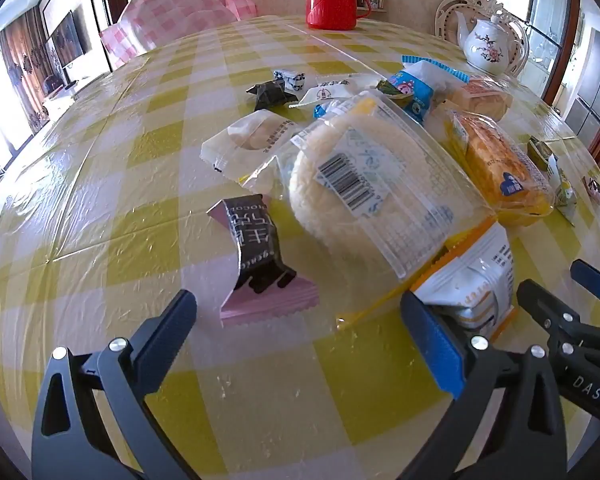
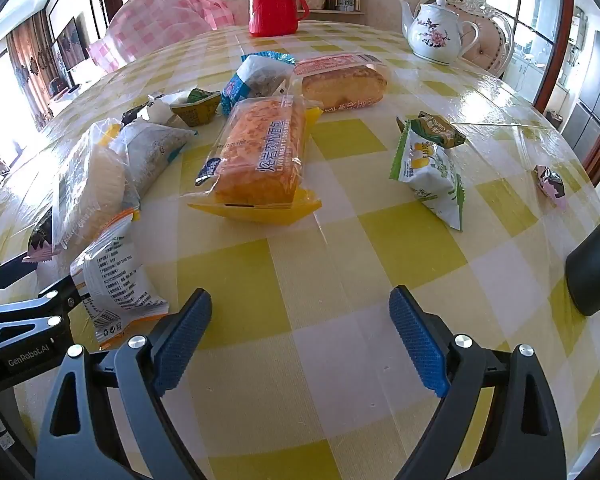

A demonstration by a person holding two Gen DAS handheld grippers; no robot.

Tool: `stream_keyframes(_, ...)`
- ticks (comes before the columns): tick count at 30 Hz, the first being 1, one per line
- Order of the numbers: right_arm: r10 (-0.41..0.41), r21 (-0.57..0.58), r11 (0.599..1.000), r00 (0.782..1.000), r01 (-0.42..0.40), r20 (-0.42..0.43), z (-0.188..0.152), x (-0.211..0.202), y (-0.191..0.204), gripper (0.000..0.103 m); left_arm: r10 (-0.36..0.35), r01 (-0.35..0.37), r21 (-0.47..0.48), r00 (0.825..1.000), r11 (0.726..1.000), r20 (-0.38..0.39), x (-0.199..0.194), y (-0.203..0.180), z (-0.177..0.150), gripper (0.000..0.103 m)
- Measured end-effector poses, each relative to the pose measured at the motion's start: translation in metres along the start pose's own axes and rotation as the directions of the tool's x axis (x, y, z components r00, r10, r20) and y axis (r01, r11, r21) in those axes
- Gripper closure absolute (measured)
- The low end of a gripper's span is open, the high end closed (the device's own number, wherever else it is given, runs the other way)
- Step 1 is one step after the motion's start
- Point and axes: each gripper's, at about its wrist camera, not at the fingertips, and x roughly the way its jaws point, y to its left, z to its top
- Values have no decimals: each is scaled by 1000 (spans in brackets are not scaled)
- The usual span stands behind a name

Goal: Organize snacks

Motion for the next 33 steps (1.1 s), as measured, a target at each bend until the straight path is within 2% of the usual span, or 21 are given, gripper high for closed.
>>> stream_keyframes(33,0,0,1000,1000,0,0,0,0,0,15,0,0,0,1000,1000,0,0,0,0,1)
